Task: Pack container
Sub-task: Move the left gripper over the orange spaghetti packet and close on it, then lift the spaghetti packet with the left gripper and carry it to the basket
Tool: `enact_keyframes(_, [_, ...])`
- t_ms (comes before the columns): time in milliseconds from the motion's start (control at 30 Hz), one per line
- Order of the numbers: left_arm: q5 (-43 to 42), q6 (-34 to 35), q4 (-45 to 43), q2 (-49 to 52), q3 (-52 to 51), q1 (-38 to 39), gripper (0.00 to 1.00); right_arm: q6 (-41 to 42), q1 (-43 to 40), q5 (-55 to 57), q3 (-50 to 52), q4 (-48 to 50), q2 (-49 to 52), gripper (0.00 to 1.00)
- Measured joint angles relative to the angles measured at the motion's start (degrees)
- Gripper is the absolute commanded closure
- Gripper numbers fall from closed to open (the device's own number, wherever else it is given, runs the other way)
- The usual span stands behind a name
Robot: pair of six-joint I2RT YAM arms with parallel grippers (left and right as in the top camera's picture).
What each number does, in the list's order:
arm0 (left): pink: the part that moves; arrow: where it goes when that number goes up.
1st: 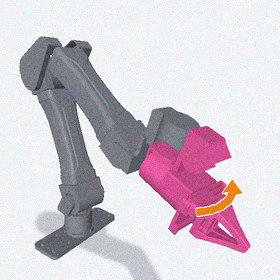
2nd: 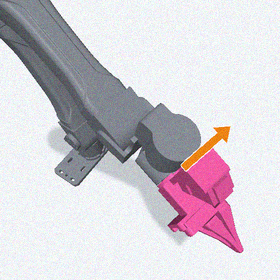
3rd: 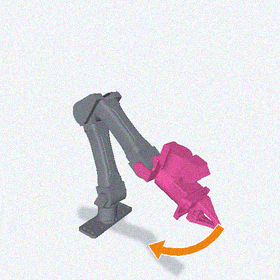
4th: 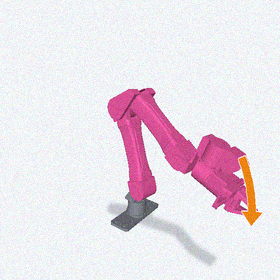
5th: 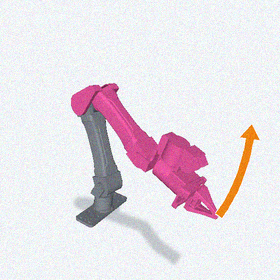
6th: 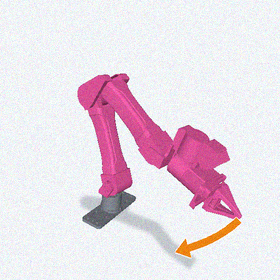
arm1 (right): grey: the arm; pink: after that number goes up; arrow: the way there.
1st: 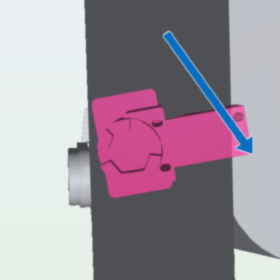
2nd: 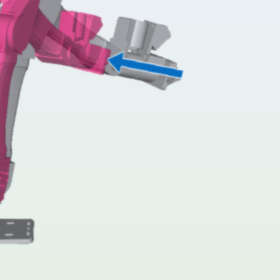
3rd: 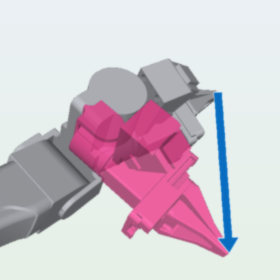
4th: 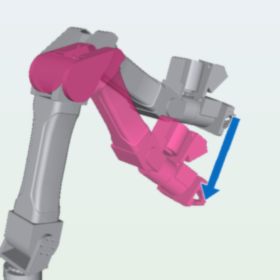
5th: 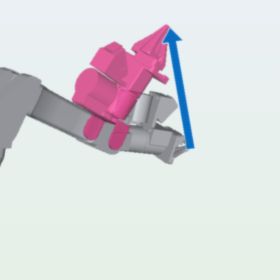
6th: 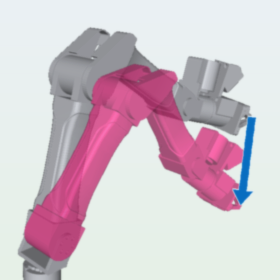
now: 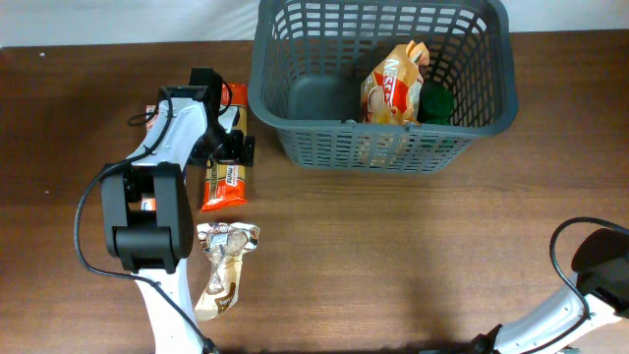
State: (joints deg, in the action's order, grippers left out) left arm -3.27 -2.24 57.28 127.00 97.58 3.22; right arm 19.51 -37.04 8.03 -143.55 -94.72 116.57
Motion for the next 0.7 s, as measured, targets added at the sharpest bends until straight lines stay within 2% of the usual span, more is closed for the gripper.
enact_keyframes(600, [2.2, 1.0, -0.7, 1.6, 0.8, 0.2, 0.01, 0.0, 0.0, 0.0, 0.0, 0.0, 0.0, 0.01])
enact_keyframes(633, [2.3, 1.0, -0.7, 1.6, 0.8, 0.2, 0.04, 0.0, 0.0, 0.0, 0.0, 0.0, 0.0, 0.01])
enact_keyframes(700, [2.6, 1.4, -0.7, 1.7, 0.9, 0.2, 0.37, 0.0, 0.0, 0.0, 0.0, 0.0, 0.0, 0.01])
